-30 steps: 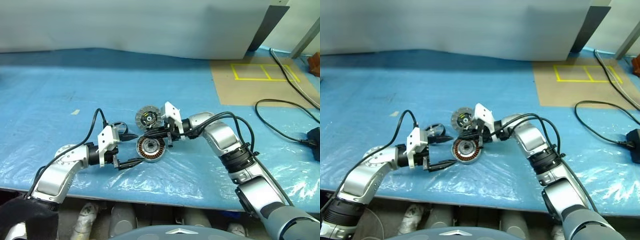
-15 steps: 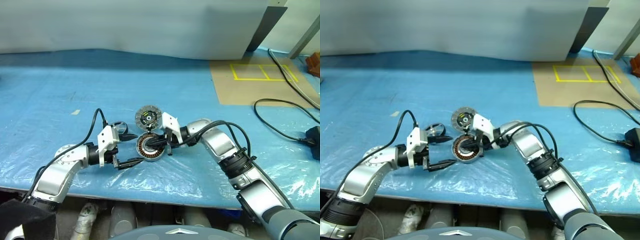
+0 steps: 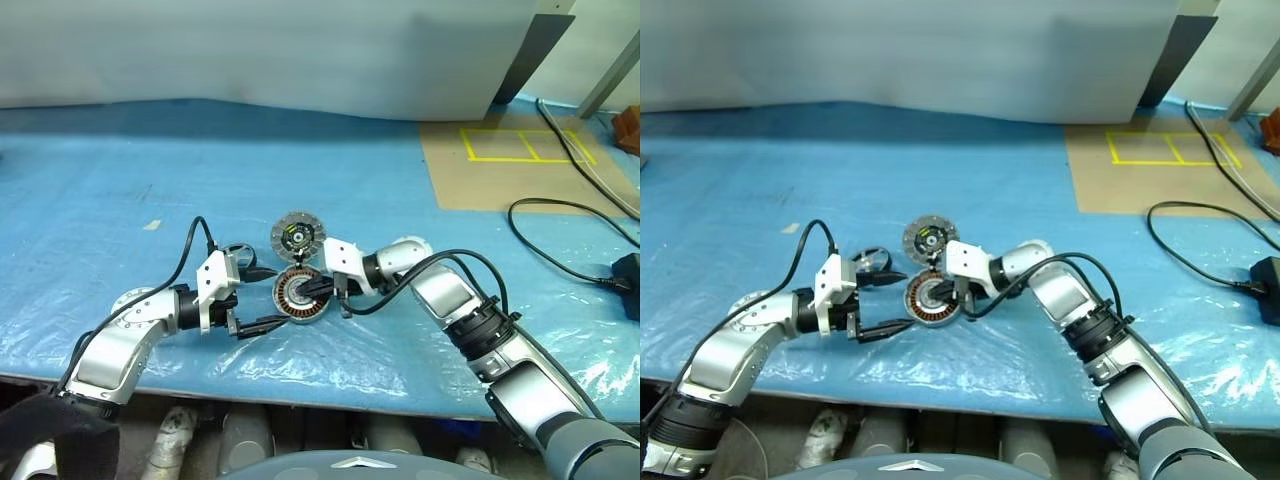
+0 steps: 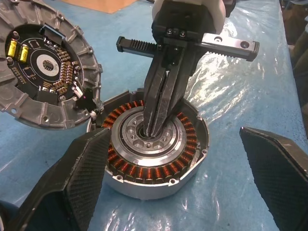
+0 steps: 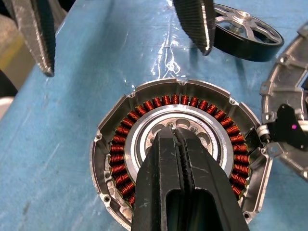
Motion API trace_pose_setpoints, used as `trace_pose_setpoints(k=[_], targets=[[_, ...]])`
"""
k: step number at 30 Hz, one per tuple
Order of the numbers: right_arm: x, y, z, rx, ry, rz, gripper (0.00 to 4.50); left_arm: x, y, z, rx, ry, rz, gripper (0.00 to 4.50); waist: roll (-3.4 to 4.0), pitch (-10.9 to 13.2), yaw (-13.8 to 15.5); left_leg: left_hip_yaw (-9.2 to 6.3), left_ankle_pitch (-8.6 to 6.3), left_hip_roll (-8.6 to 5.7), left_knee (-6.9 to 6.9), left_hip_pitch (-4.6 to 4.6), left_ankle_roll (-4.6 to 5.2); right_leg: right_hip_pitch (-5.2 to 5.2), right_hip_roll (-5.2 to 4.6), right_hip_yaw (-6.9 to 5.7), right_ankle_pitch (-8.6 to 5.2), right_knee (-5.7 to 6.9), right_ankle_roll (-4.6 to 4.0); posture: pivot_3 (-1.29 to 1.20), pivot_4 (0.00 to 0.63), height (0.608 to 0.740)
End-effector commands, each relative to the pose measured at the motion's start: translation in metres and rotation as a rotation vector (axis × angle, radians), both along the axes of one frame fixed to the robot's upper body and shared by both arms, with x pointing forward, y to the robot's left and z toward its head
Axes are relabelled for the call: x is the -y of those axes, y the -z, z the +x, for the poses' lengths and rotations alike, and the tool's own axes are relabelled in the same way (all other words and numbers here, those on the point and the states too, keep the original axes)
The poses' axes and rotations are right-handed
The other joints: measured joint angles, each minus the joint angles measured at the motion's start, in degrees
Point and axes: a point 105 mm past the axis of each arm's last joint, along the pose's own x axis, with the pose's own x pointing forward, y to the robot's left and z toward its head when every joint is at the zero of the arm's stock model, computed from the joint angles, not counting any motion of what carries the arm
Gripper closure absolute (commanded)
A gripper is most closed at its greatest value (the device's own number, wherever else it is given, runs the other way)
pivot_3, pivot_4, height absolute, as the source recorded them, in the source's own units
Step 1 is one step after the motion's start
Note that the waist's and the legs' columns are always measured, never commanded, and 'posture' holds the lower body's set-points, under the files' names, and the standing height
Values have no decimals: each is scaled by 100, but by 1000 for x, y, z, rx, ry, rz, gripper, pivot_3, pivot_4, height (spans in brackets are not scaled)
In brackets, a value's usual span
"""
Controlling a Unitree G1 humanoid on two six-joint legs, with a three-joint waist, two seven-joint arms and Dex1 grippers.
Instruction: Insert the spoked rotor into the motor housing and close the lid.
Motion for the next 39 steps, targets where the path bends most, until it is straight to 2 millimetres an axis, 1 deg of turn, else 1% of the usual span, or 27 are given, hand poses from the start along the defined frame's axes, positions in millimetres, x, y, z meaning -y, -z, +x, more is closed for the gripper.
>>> trace_pose_setpoints(k=[1,4,6,9,11,13,14,15,16,17,18,19,20,21,22,23,25,27,29,31,34,35,36,39], targets=[[-2,-10,1,-79,30,78,4485,1,-5,1,30,15,0,0,0,0,0,0,0,1,0,-1,0,-2,0,0,0,1,0,0,150,740],[-7,-28,0,-113,24,158,4485,1,-5,1,31,17,-1,0,1,1,-1,0,1,2,-2,-18,-1,-19,2,-1,0,1,-1,0,150,740],[-10,-29,-5,-113,-5,155,4485,1,-5,1,31,18,-2,0,1,2,1,0,2,2,-3,-28,-2,-27,3,-3,0,0,-1,0,150,740],[-13,-22,-14,-130,-35,134,4485,0,-5,1,31,18,0,0,0,2,2,0,2,2,-5,-32,-2,-29,2,-6,0,-2,-1,0,150,740],[-10,-6,-9,-110,-10,59,4485,-1,-5,0,31,17,0,0,-1,2,1,0,2,2,-6,-32,-2,-29,2,-6,0,-2,-1,0,150,740],[0,23,-5,-60,3,-82,4485,-2,-4,0,31,17,3,0,-1,2,0,0,2,2,-5,-31,-3,-28,2,-6,0,-2,-1,0,150,740],[7,38,-7,-43,-5,-148,4485,-2,-4,-1,30,17,4,0,2,2,-1,0,2,2,-4,-30,-3,-27,2,-6,0,-2,-1,0,150,740],[11,47,-8,-34,-13,-185,4485,-2,-3,-1,30,17,5,0,1,0,-2,2,2,0,-4,-26,-3,-26,0,-3,0,-2,-1,0,150,740],[10,46,-9,-49,-9,-162,4485,-2,-3,-1,29,16,4,0,0,-1,0,2,1,1,-5,-9,-3,-12,0,-1,0,-2,0,0,150,740],[9,44,-10,-60,-6,-139,4485,-2,-3,-1,28,16,3,0,0,-1,1,2,1,1,-5,6,-3,3,0,-1,-1,-2,0,0,150,740],[3,29,-8,-101,16,-51,4485,-2,-3,-2,27,16,3,0,0,0,1,2,0,1,-5,12,-2,9,0,-1,-1,-2,0,0,150,740],[-1,18,-8,-131,28,10,4485,-2,-3,-2,27,17,3,0,0,0,3,2,0,0,-5,18,-1,14,-1,0,-1,-2,0,0,150,740],[-4,1,-5,-163,41,94,4485,-2,-2,-2,25,18,2,0,0,0,3,2,-6,0,-4,19,9,17,-1,1,-1,-2,1,0,150,740],[-6,-13,-4,-185,46,155,4485,-2,-2,-2,24,18,2,0,0,1,4,1,-12,0,-3,19,20,16,-1,2,-1,-1,1,0,150,740],[-7,-20,-3,-195,48,186,4485,-2,-2,-2,23,19,1,0,0,2,5,0,-12,0,-2,14,21,12,-1,2,-1,0,0,0,150,740],[-8,-34,-2,-214,46,239,4485,-2,-2,-2,23,21,0,0,1,3,5,0,-12,0,-1,2,21,0,-1,1,0,2,0,0,150,740],[-10,-50,-1,-228,43,296,4485,-2,-2,-2,23,22,-2,0,1,3,9,0,-9,1,0,-14,18,-16,1,0,0,4,-1,0,150,740],[-12,-54,-1,-236,47,312,4485,-2,-1,-2,23,24,-2,0,1,3,-7,0,2,2,-2,-22,-1,-25,3,-1,0,2,-1,0,150,740],[-11,-42,-2,-216,47,251,4485,-2,0,-1,23,25,-2,0,0,2,2,0,2,3,-6,-27,-2,-29,4,-3,0,2,-1,0,150,740],[-8,-16,-5,-174,42,127,4485,-2,0,-1,25,25,-2,0,1,3,5,1,2,4,-11,-29,-3,-30,3,-8,0,0,-2,0,150,740],[4,22,-14,-101,-5,-57,4485,-3,0,0,26,22,-3,0,0,3,25,0,2,2,-13,-36,-4,-29,1,-12,0,-9,-1,0,150,740],[5,27,-16,-92,-15,-79,4485,-3,0,0,25,21,-3,0,2,2,17,0,2,1,-12,-37,-5,-29,0,-12,0,-11,-1,0,150,740],[5,27,-16,-89,-13,-73,4485,-3,1,0,24,20,-2,0,0,1,14,2,2,-4,-12,-30,-4,-26,-3,-5,0,-10,-1,0,150,740],[3,18,-6,-84,30,-27,4485,-4,1,0,24,19,0,0,-1,1,9,1,1,0,-11,-10,-3,-11,-1,-5,0,-10,0,0,150,740]])
